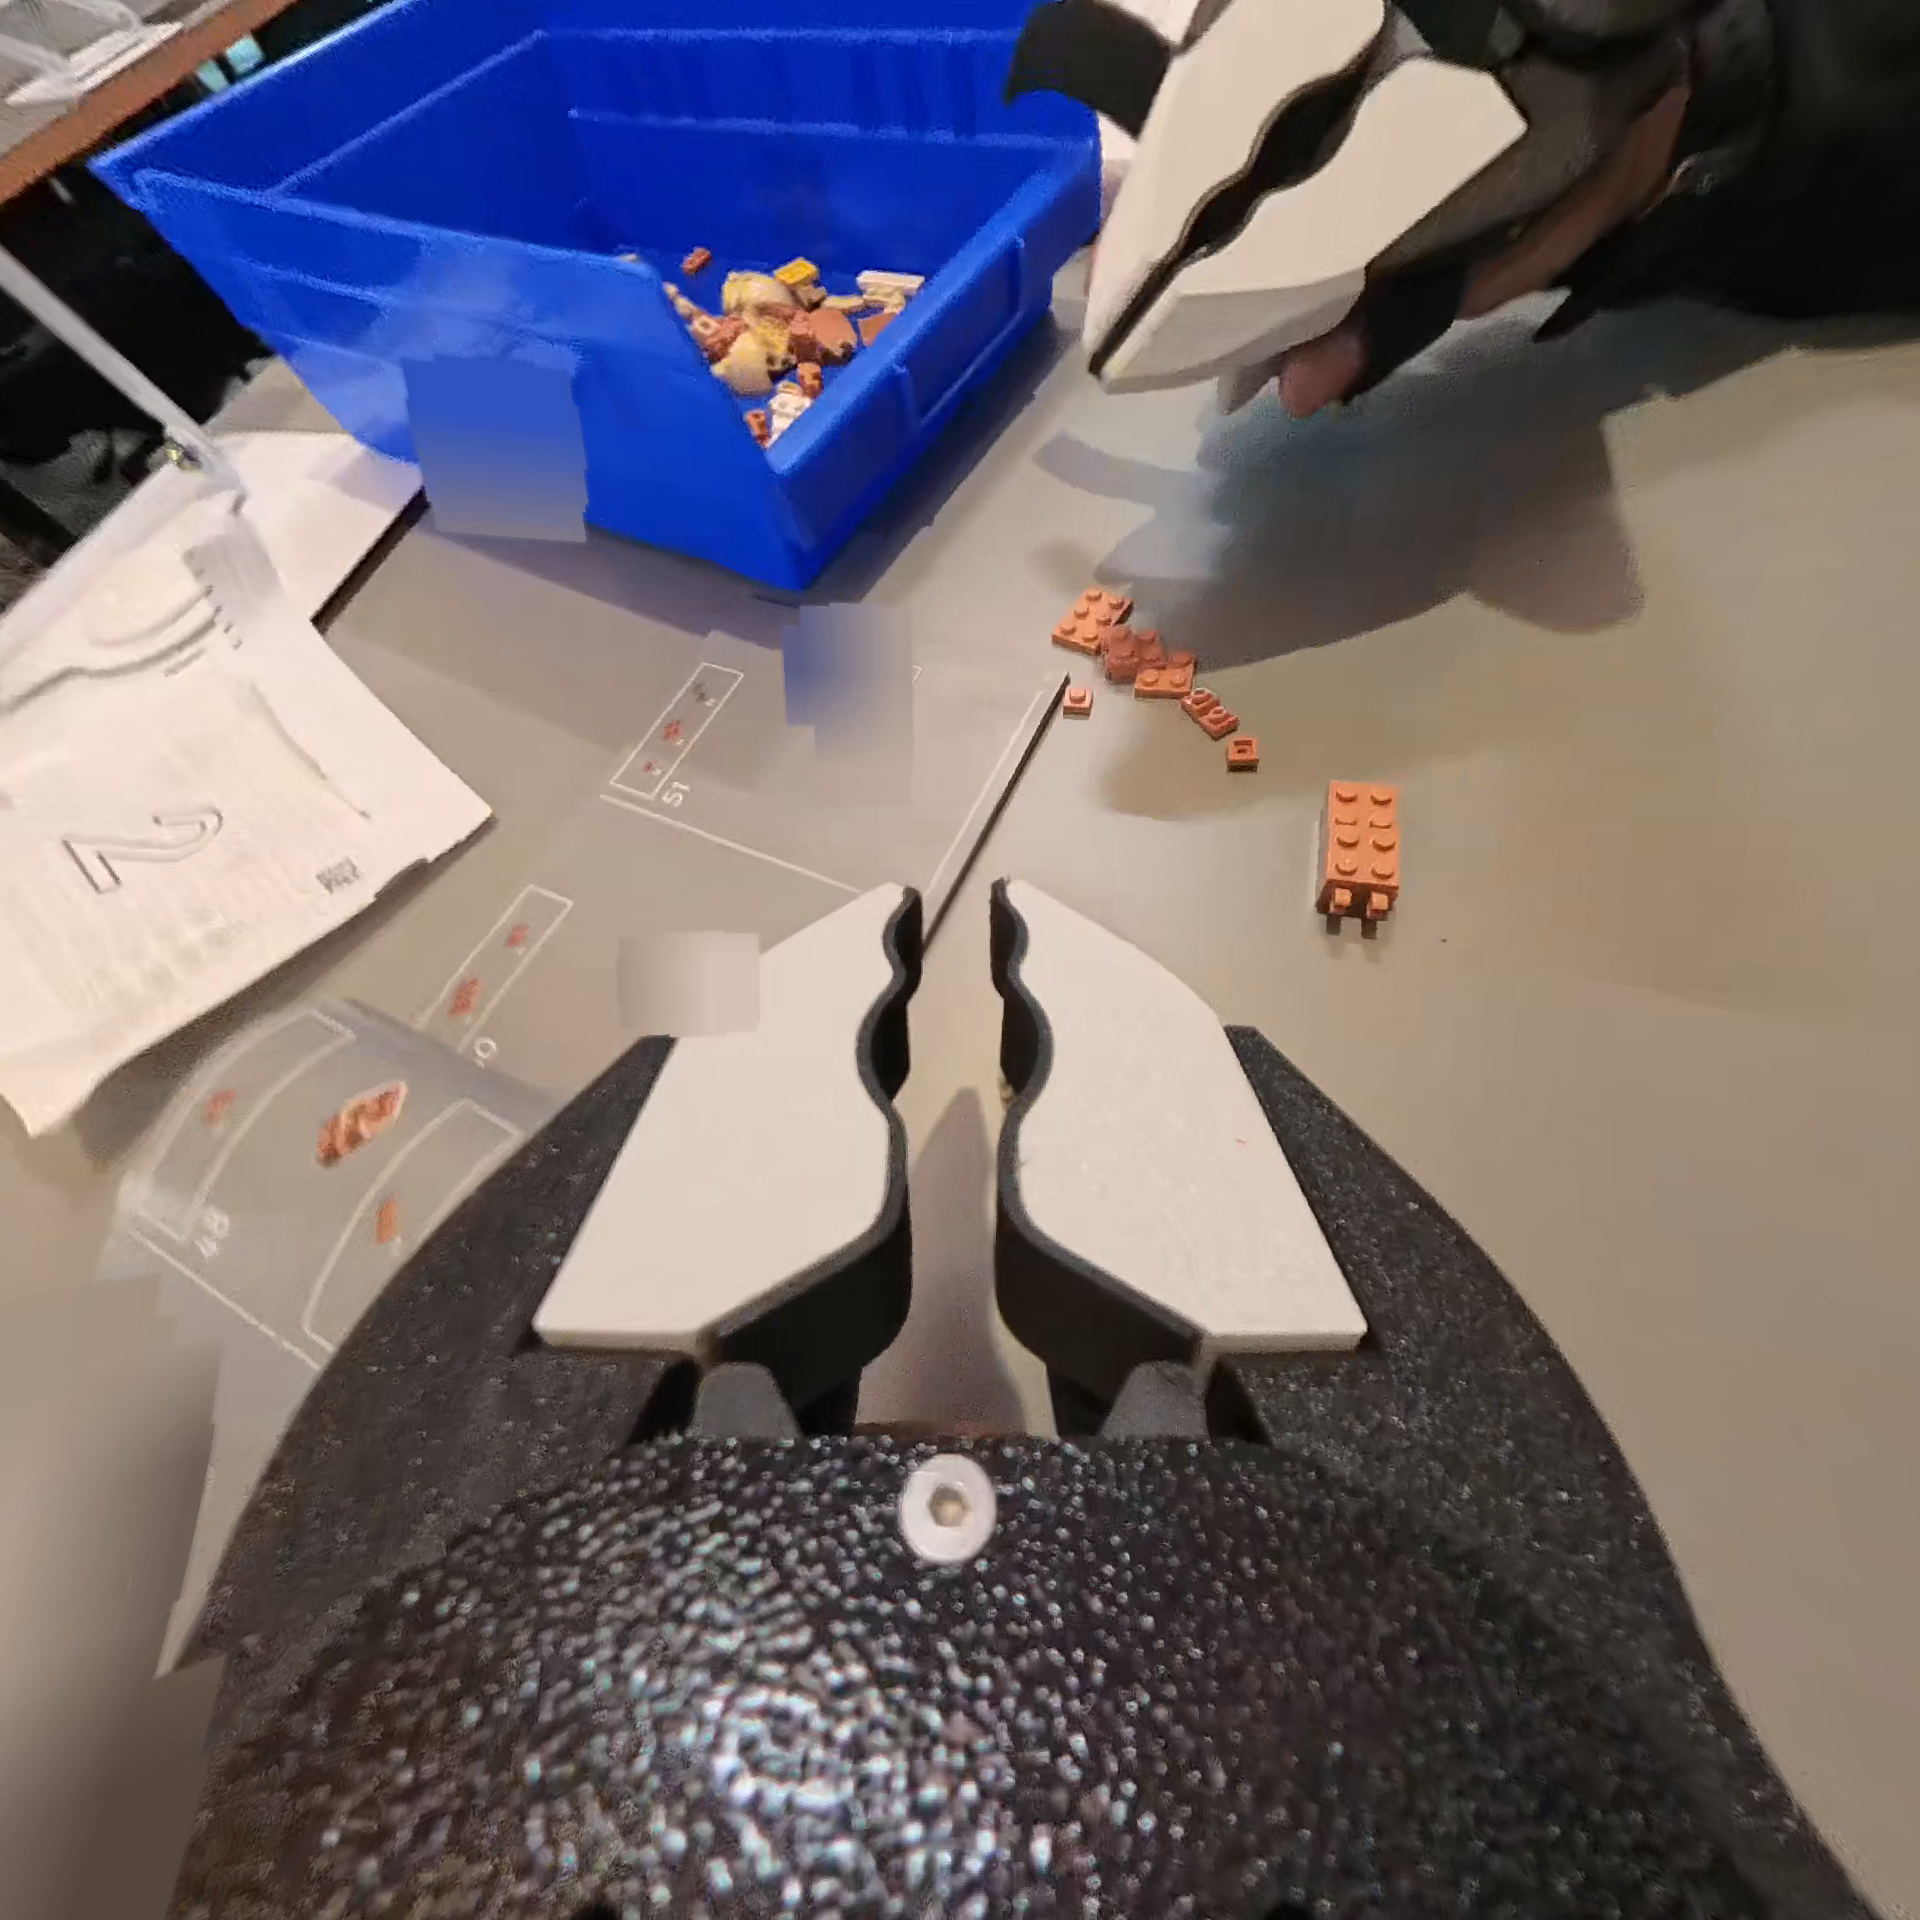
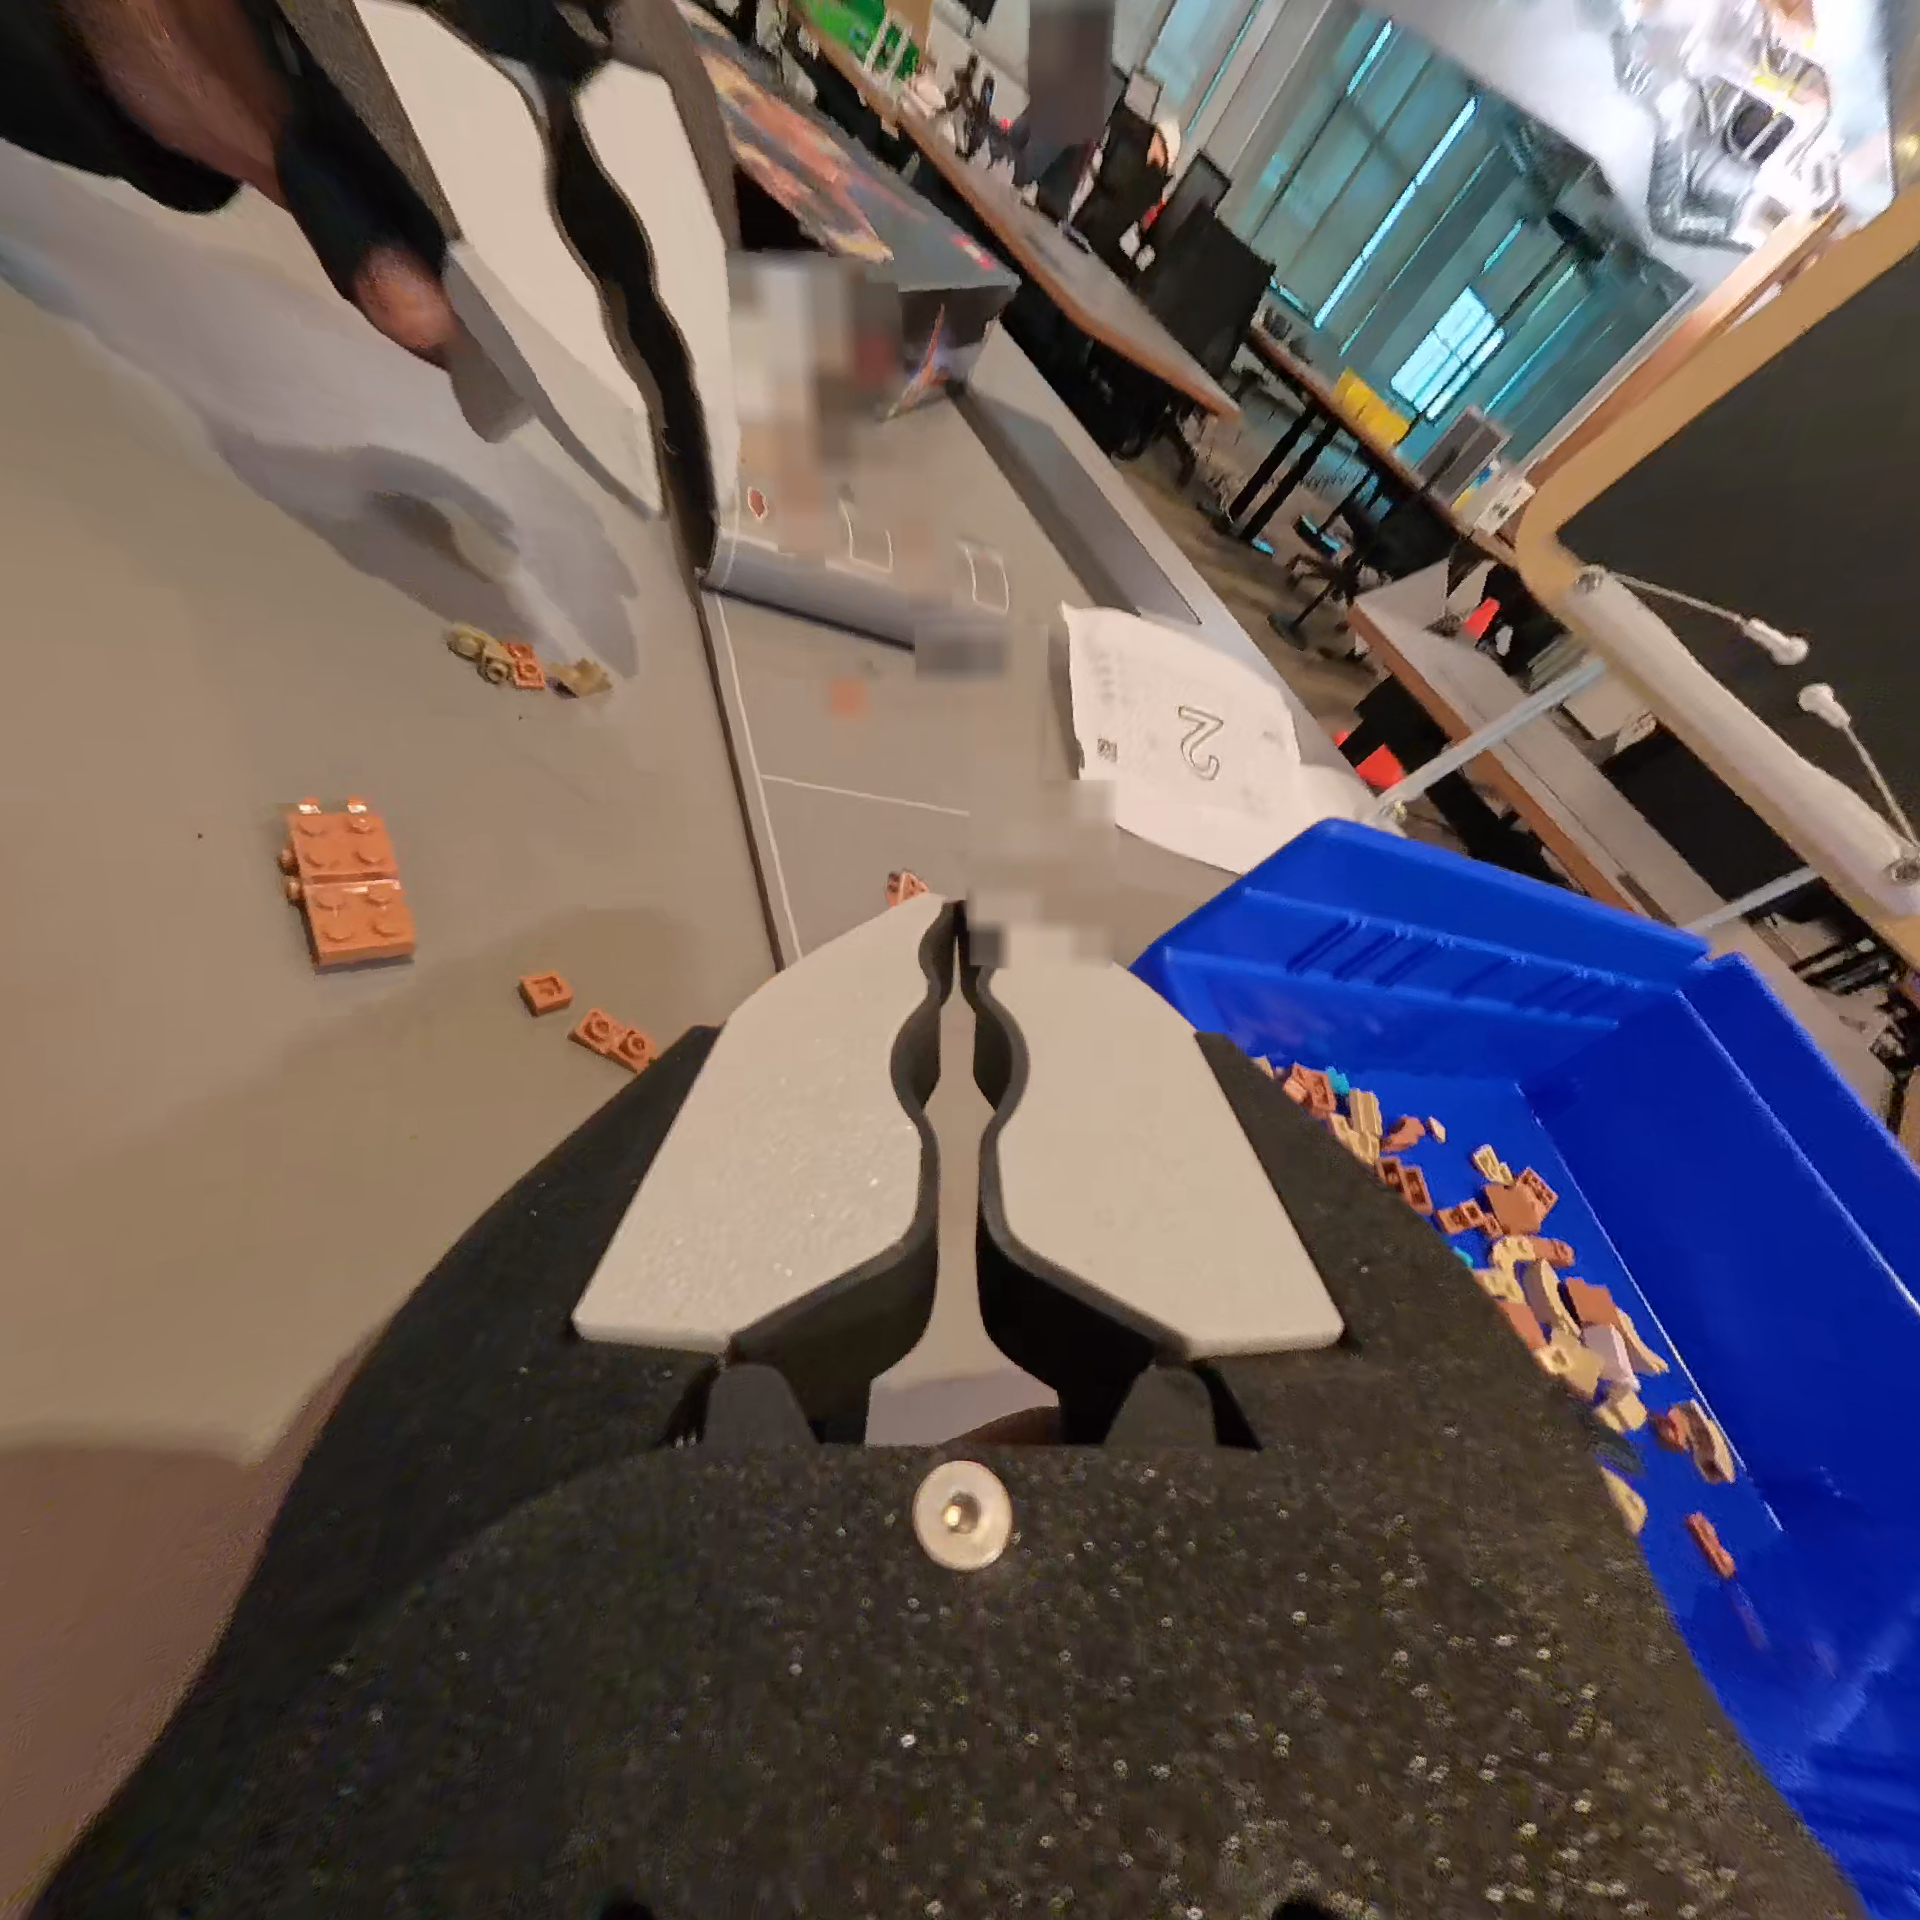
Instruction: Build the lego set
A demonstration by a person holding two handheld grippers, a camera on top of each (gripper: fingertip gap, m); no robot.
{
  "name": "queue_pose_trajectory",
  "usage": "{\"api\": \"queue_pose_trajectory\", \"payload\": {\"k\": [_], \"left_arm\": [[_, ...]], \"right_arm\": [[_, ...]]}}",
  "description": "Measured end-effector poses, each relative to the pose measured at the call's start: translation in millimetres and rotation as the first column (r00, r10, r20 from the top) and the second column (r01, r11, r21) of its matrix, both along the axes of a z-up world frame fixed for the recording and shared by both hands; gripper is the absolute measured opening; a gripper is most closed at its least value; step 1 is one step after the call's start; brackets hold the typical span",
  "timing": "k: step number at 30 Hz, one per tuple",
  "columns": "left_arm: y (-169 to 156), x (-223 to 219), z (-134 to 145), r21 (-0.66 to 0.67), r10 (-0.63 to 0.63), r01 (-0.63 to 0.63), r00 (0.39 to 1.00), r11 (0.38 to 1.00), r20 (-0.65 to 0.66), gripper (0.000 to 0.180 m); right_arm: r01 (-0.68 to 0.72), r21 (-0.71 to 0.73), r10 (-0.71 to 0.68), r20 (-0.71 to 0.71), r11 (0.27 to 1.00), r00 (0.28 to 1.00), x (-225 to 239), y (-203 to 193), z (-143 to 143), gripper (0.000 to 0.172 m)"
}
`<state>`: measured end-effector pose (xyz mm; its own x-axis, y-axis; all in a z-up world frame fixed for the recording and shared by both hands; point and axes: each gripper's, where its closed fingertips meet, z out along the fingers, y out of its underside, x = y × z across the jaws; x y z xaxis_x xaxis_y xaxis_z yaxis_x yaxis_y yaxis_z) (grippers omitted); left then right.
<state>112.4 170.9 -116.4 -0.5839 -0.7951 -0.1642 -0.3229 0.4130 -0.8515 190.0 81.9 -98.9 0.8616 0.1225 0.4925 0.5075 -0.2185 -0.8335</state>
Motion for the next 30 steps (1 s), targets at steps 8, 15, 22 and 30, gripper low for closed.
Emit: {"api": "queue_pose_trajectory", "payload": {"k": [8, 15, 22, 30], "left_arm": [[-56.2, 23.4, -25.8, 0.251, -0.309, 0.327, 0.945, 0.911, -0.108, 0.01], [-83.9, 60.9, -44.0, 0.245, -0.375, 0.428, 0.897, 0.87, -0.234, 0.015], [-82.9, 62.4, -57.7, 0.154, -0.343, 0.414, 0.873, 0.897, -0.348, 0.008], [-83.4, 57.9, -62.4, 0.165, -0.346, 0.43, 0.86, 0.888, -0.376, 0.008]], "right_arm": [[-0.058, 0.045, 0.061, -0.07, 0.997, 0.996, 0.7, 0.1, 1.1, 0.0], [-0.03, 0.03, 0.035, -0.158, 0.999, 0.987, 15.7, -9.4, -3.7, 0.0], [-0.033, 0.025, 0.037, -0.189, 0.999, 0.981, 15.9, -13.2, -5.5, 0.0], [-0.035, 0.021, 0.038, -0.171, 0.999, 0.984, 12.7, -16.1, -6.6, 0.0]]}}
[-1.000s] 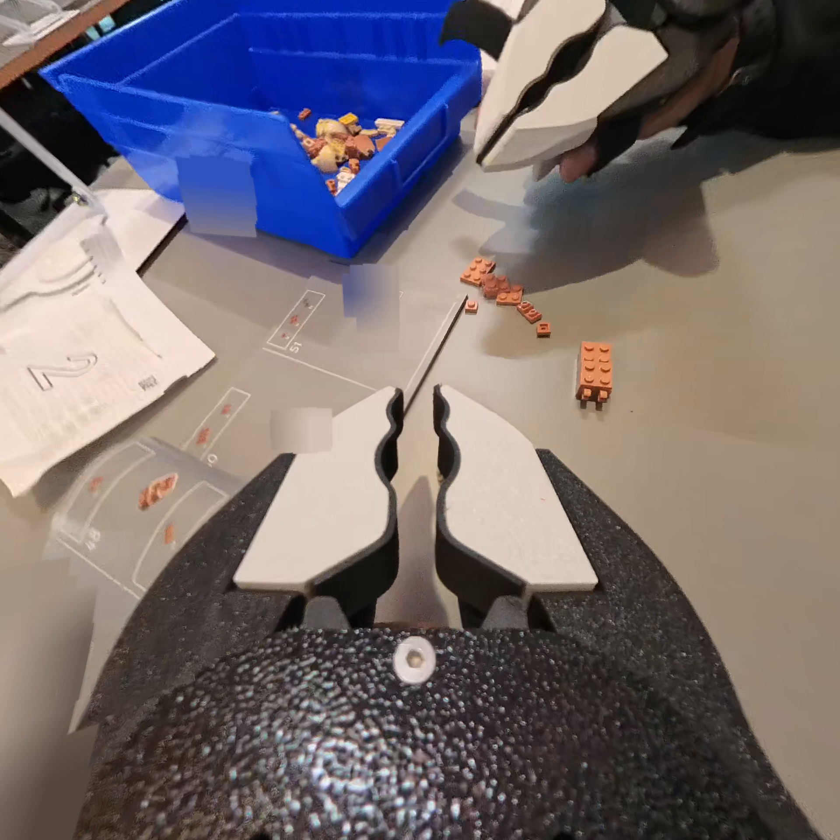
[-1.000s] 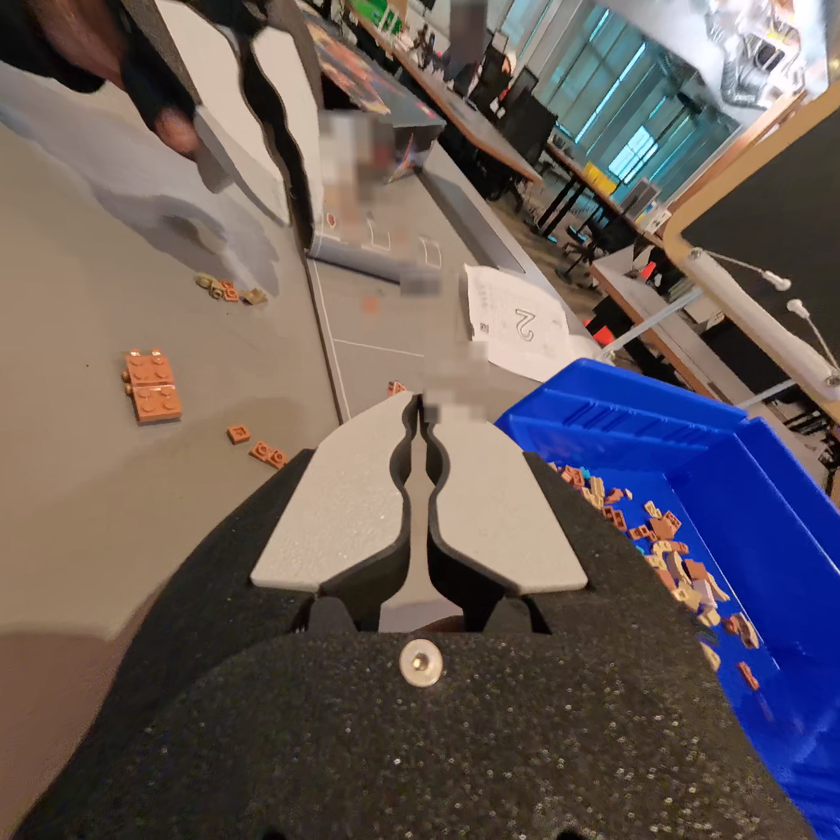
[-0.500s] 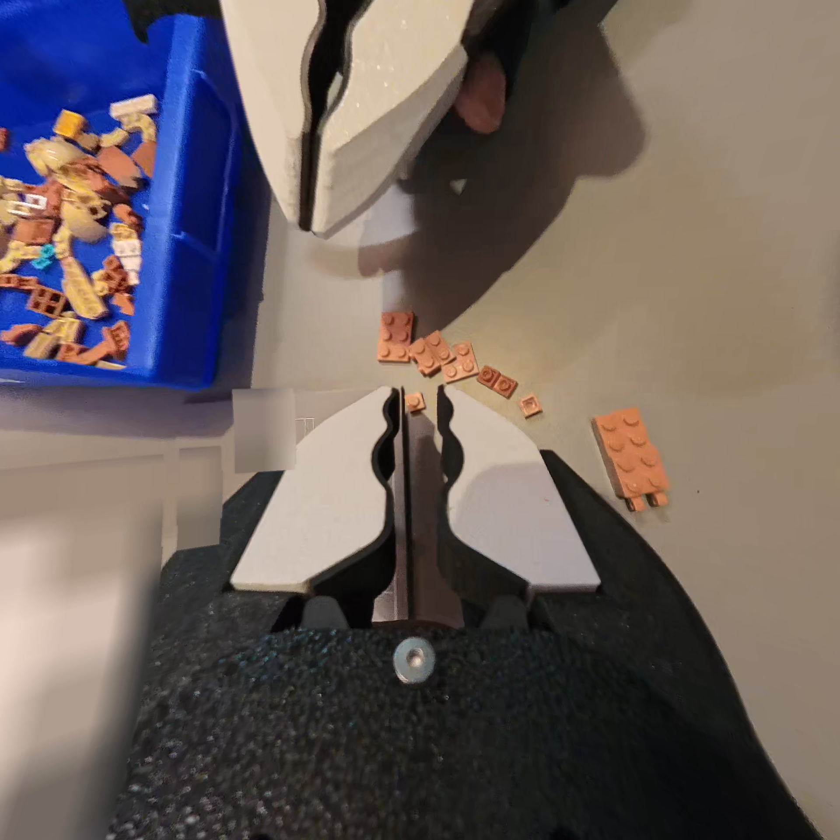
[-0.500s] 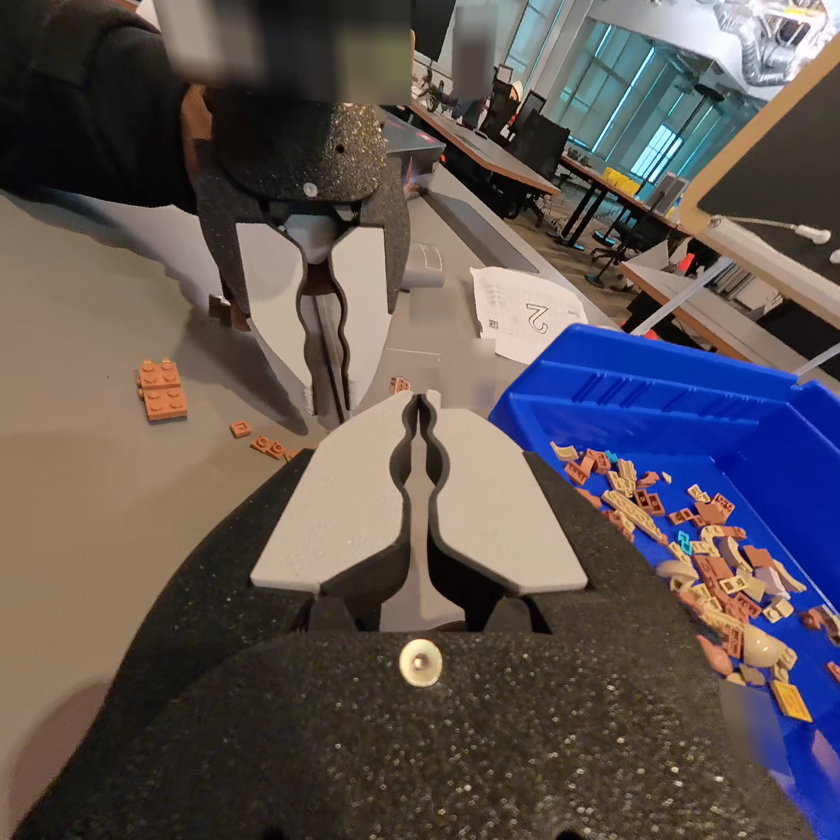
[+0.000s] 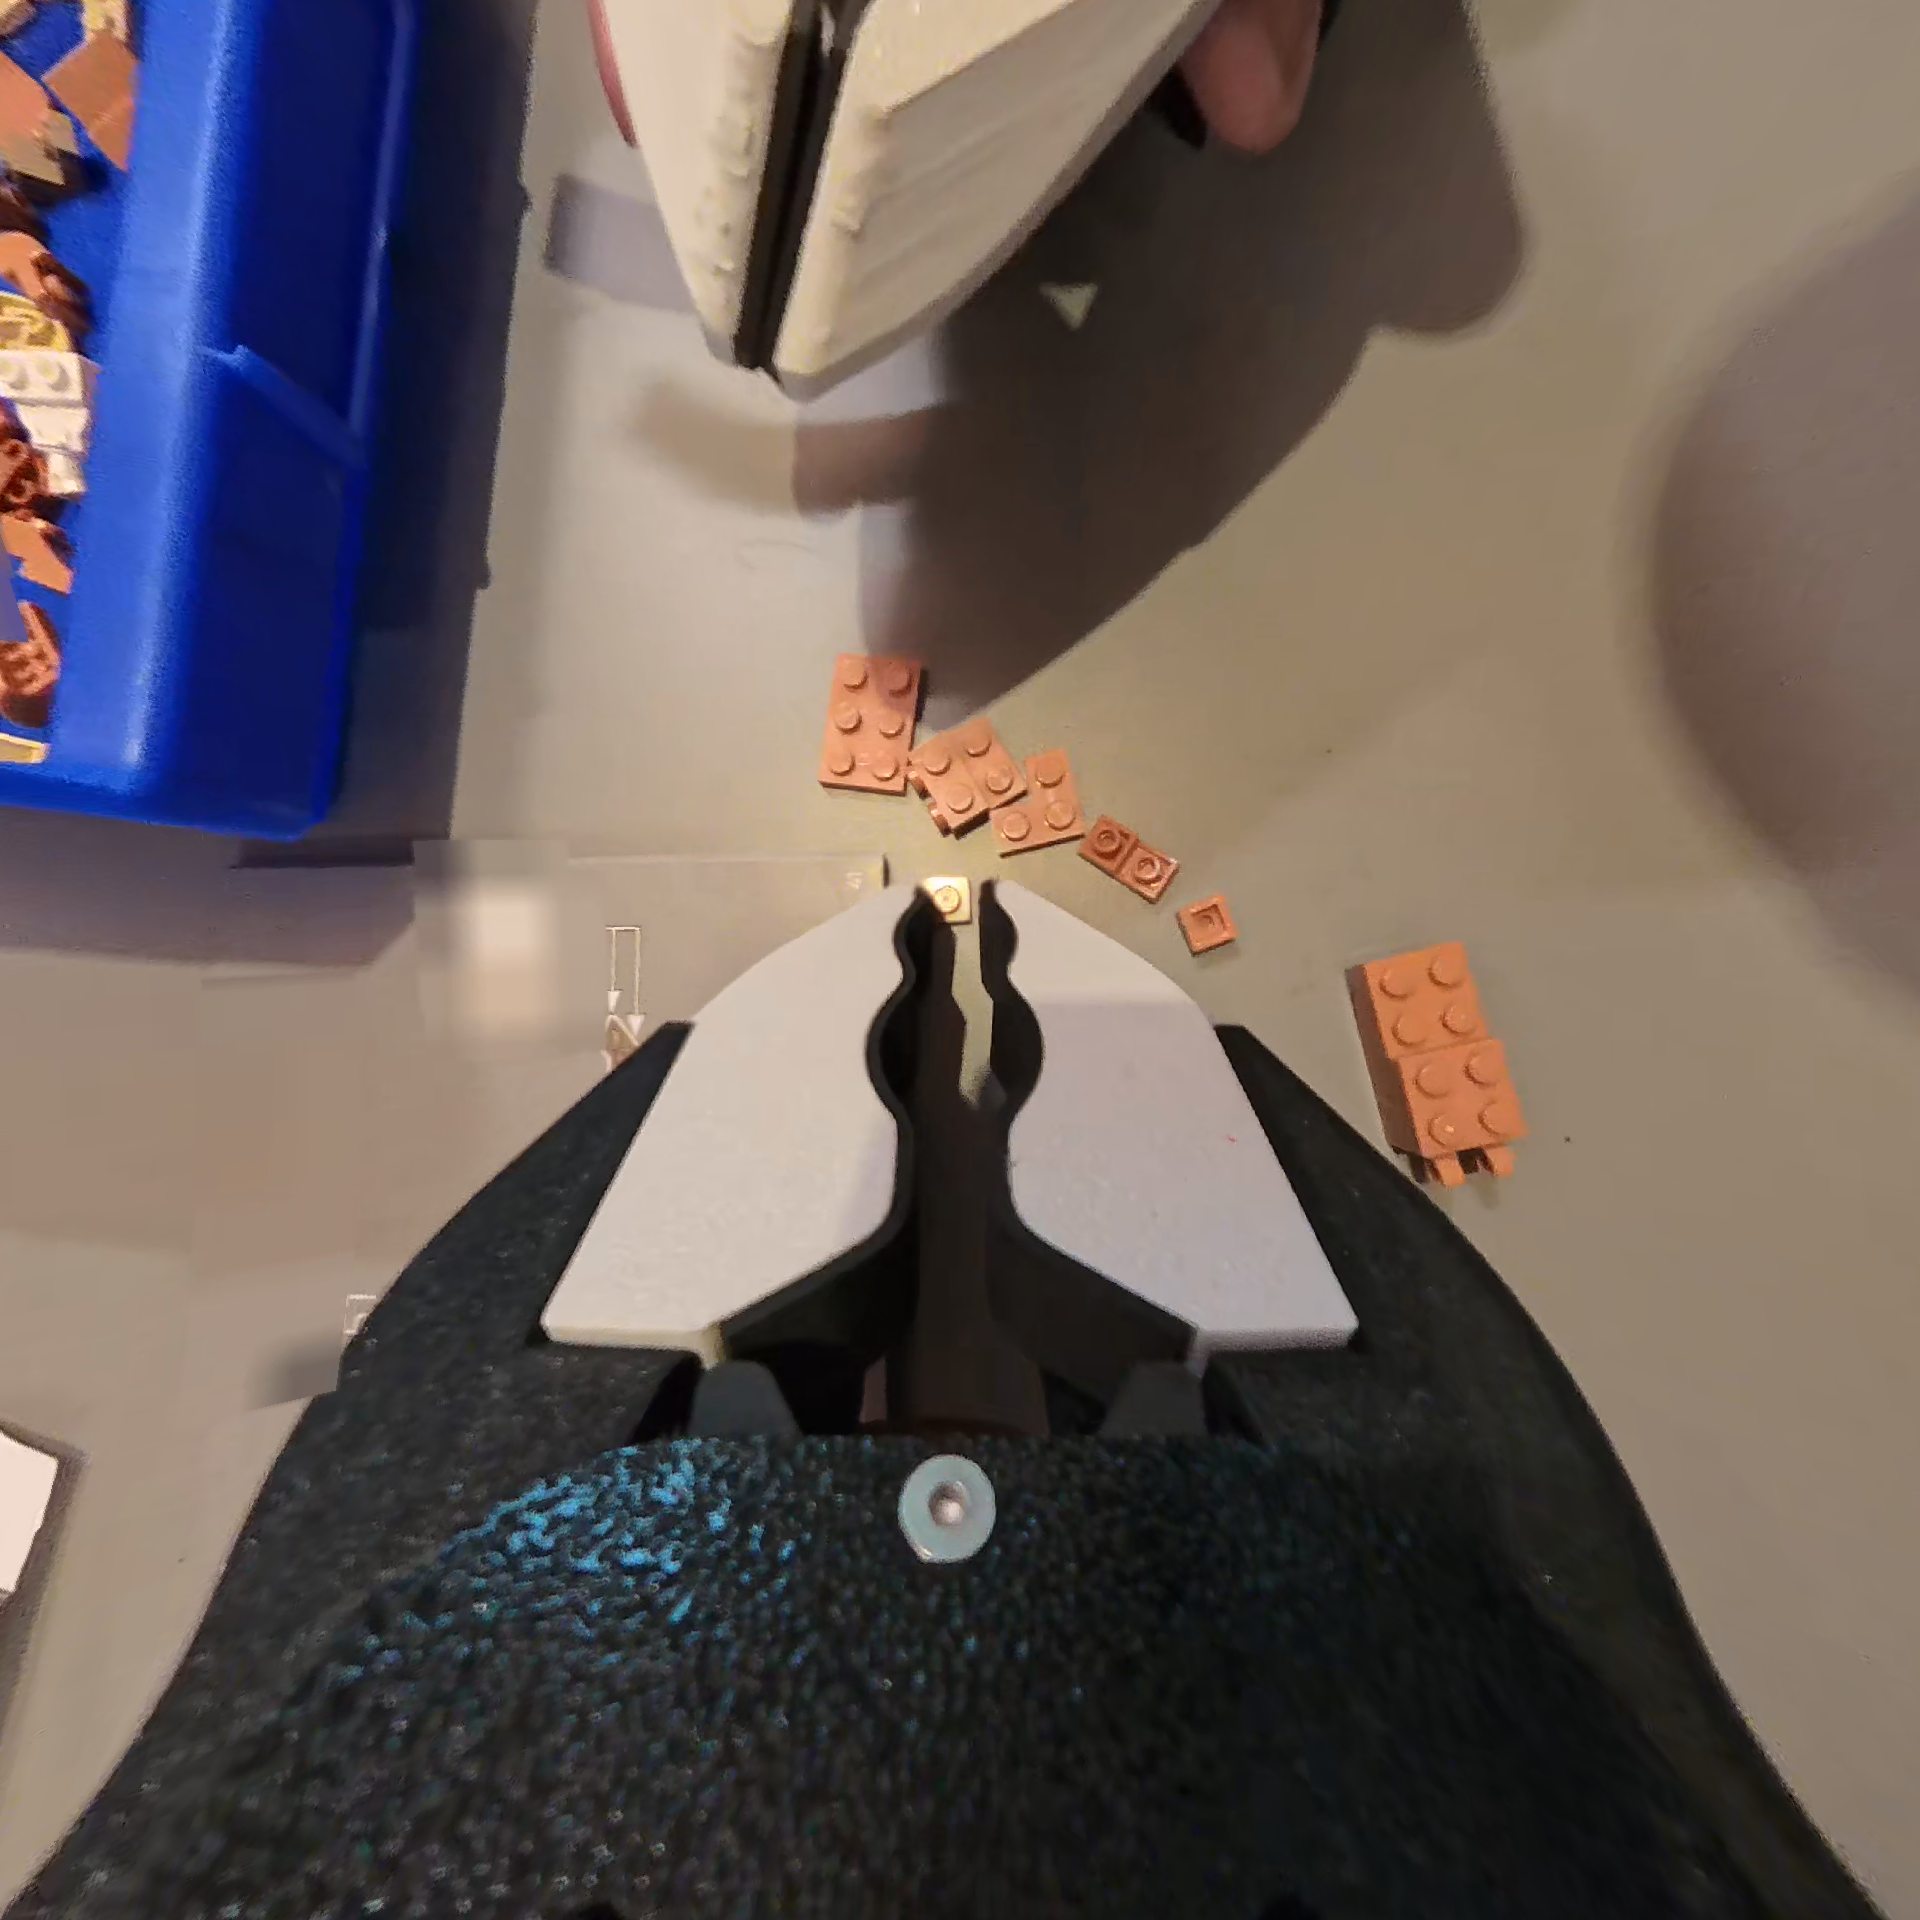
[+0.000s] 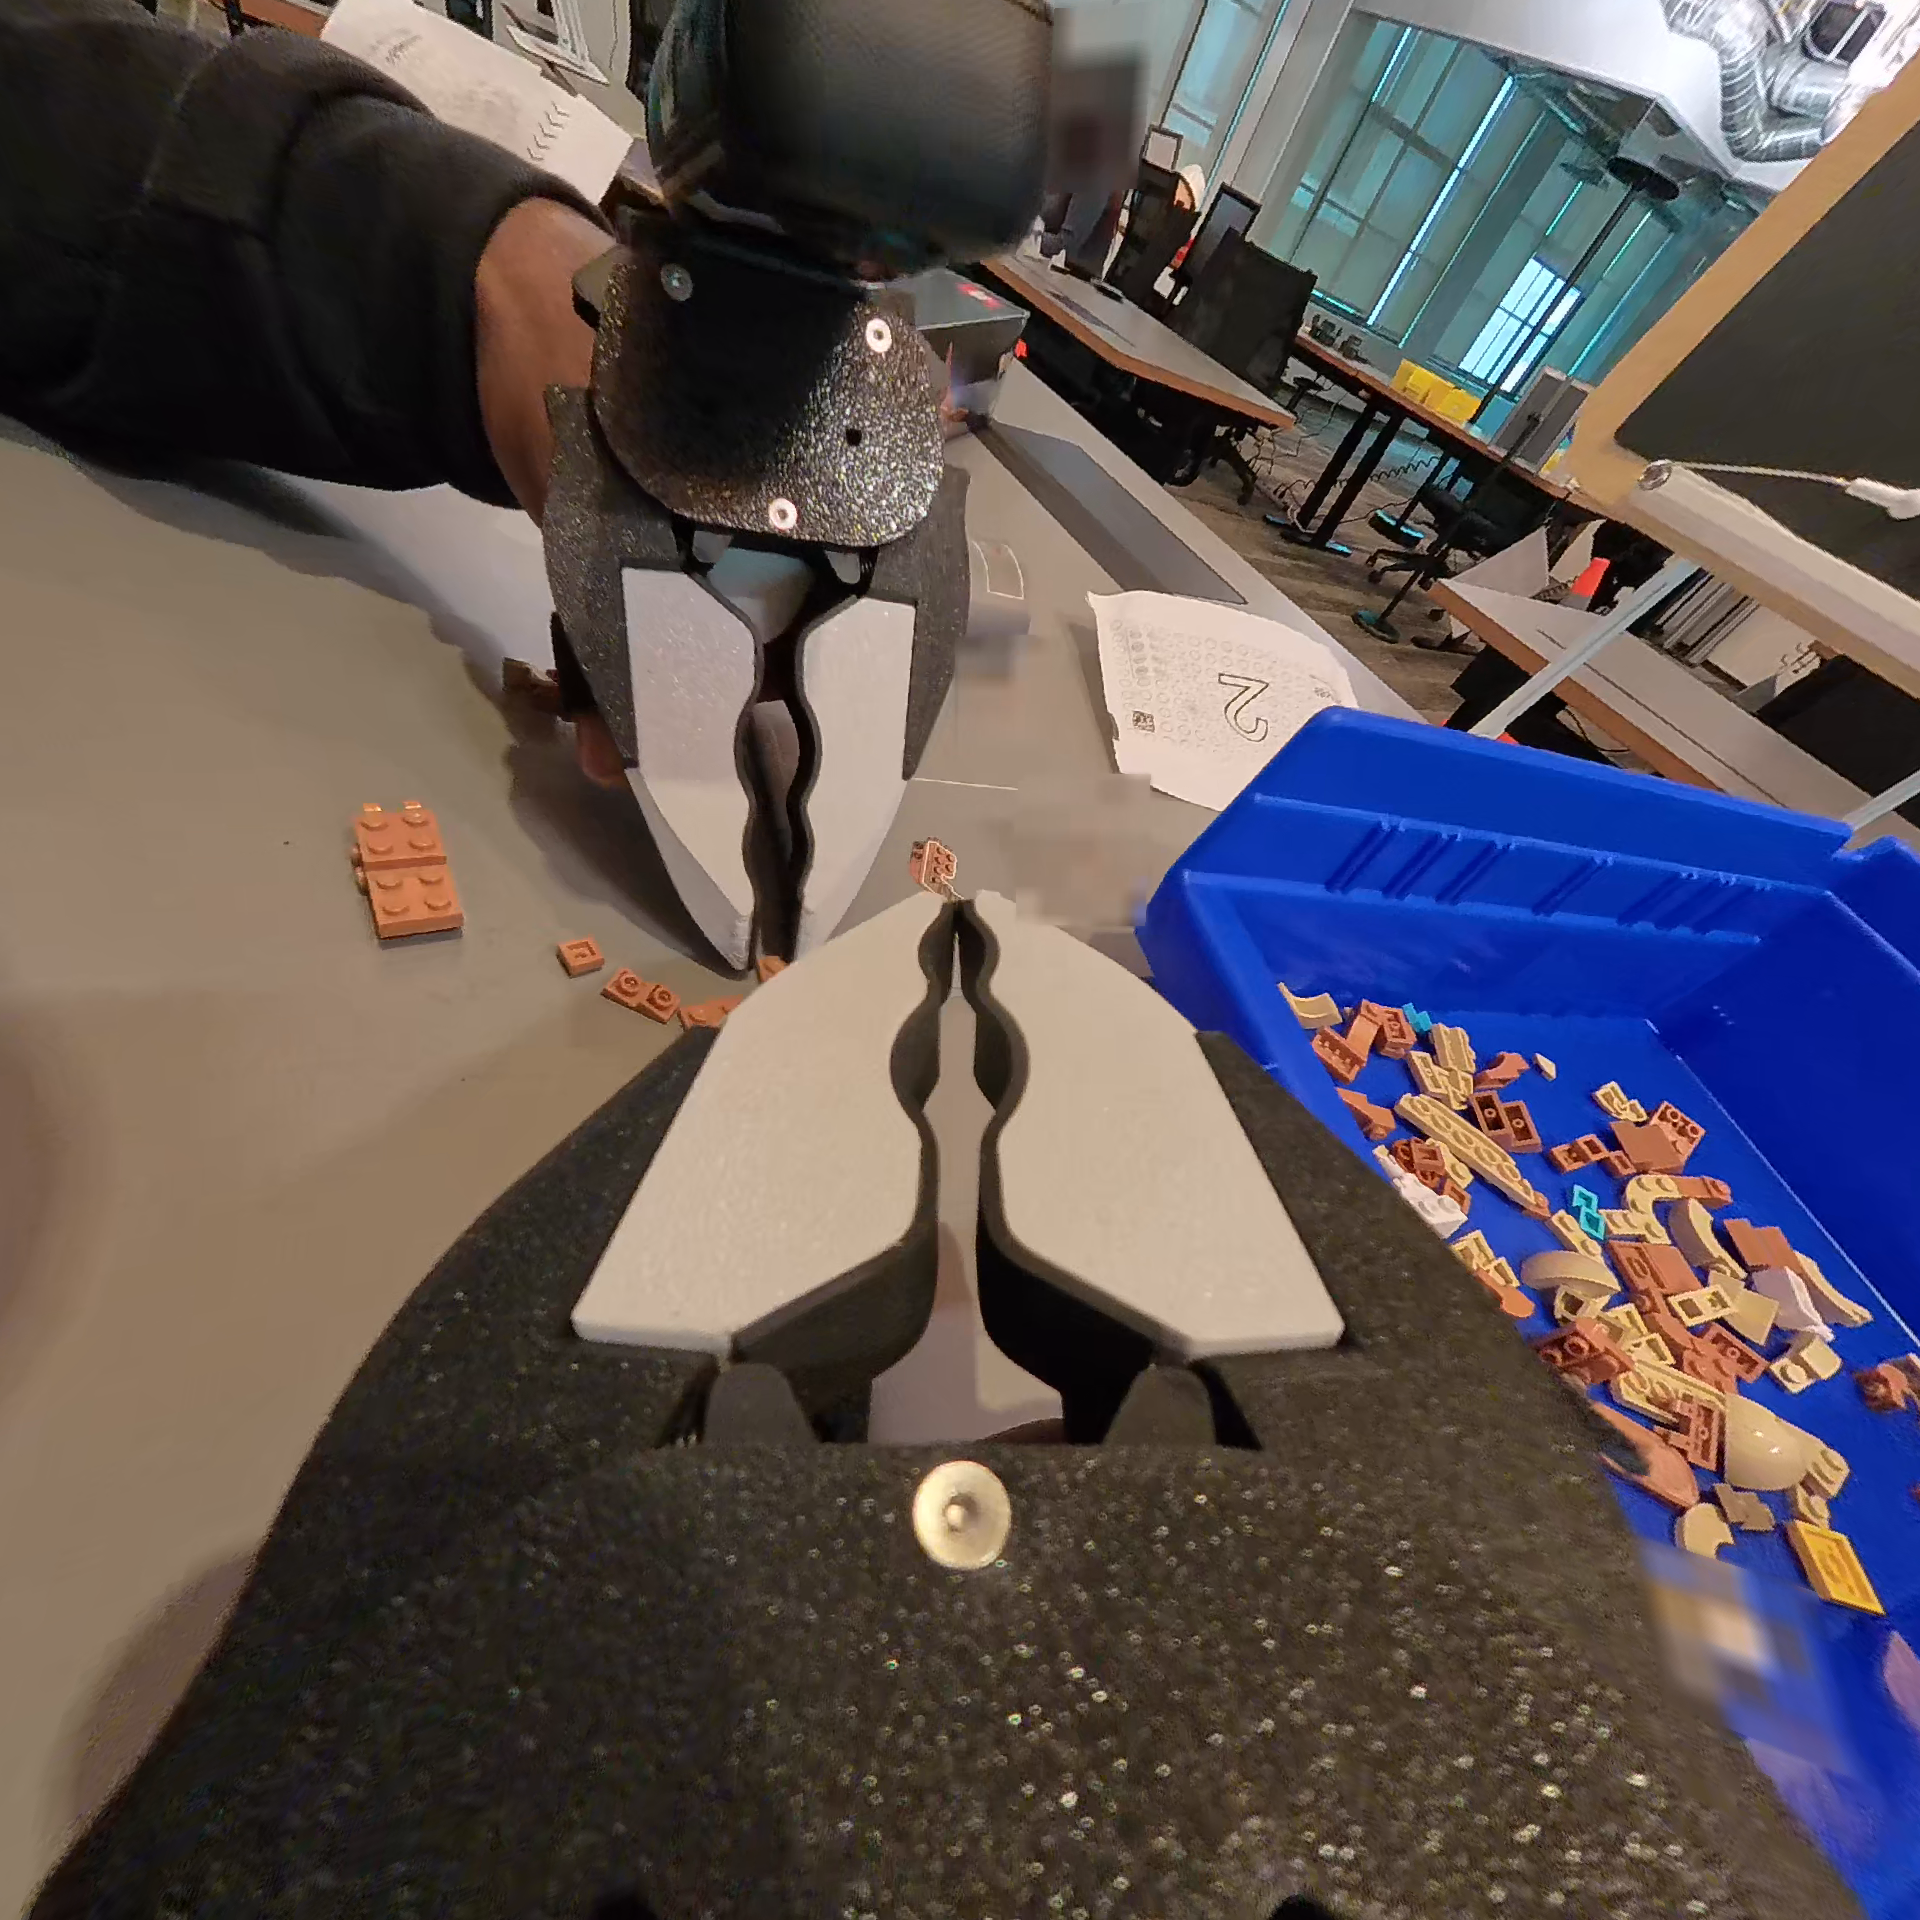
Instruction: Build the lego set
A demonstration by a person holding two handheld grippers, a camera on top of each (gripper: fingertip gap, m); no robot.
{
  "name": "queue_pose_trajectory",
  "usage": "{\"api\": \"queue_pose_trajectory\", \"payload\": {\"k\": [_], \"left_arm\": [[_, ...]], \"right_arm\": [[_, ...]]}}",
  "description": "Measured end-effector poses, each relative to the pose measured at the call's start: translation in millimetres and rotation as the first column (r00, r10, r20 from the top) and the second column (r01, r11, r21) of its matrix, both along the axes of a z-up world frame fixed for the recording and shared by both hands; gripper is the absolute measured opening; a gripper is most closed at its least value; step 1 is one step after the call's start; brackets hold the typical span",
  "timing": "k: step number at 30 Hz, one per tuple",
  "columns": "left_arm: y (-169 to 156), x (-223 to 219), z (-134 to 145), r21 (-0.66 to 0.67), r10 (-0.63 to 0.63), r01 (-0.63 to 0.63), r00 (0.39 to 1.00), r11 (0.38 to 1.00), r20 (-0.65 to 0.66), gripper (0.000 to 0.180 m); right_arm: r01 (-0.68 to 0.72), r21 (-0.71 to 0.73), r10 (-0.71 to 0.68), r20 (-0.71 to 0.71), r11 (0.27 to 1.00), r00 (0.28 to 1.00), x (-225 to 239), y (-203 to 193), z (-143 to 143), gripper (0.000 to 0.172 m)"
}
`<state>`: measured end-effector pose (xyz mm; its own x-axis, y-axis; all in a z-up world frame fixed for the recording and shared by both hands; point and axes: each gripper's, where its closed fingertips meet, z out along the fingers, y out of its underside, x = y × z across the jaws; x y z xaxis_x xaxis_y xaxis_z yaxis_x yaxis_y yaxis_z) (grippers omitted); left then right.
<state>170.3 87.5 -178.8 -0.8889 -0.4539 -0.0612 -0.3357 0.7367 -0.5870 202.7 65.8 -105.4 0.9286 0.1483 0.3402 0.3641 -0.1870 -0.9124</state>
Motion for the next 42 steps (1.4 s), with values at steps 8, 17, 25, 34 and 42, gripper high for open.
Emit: {"api": "queue_pose_trajectory", "payload": {"k": [8, 17, 25, 34, 42], "left_arm": [[4.8, -12.6, 6.8, 0.033, -0.012, 0.012, 1.0, 0.999, -0.007, 0.009], [4.0, -9.0, -1.1, 0.027, 0.003, -0.002, 0.999, 1.0, -0.033, 0.008], [-2.9, -31.7, 4.6, -0.056, 0.019, -0.024, 0.995, 0.998, -0.095, 0.007], [-18.4, -75.5, 26.5, -0.106, 0.113, -0.126, 0.986, 0.986, -0.125, 0.007], [-14.3, -75.3, 24.9, -0.131, 0.188, -0.196, 0.98, 0.972, -0.07, 0.007]], "right_arm": [[-0.002, -0.005, 0.002, 0.006, 1.0, 1.0, -1.1, -2.6, -0.7, 0.0], [-0.019, -0.022, 0.02, 0.023, 1.0, 1.0, -5.2, -4.3, -3.8, 0.0], [-0.05, -0.038, 0.052, 0.06, 0.998, 0.997, -16.3, -4.9, -7.3, 0.001], [-0.091, -0.052, 0.095, 0.093, 0.995, 0.991, -40.2, -4.6, -8.8, 0.001], [-0.136, -0.082, 0.141, 0.053, 0.987, 0.989, -65.1, -3.2, -12.6, 0.002]]}}
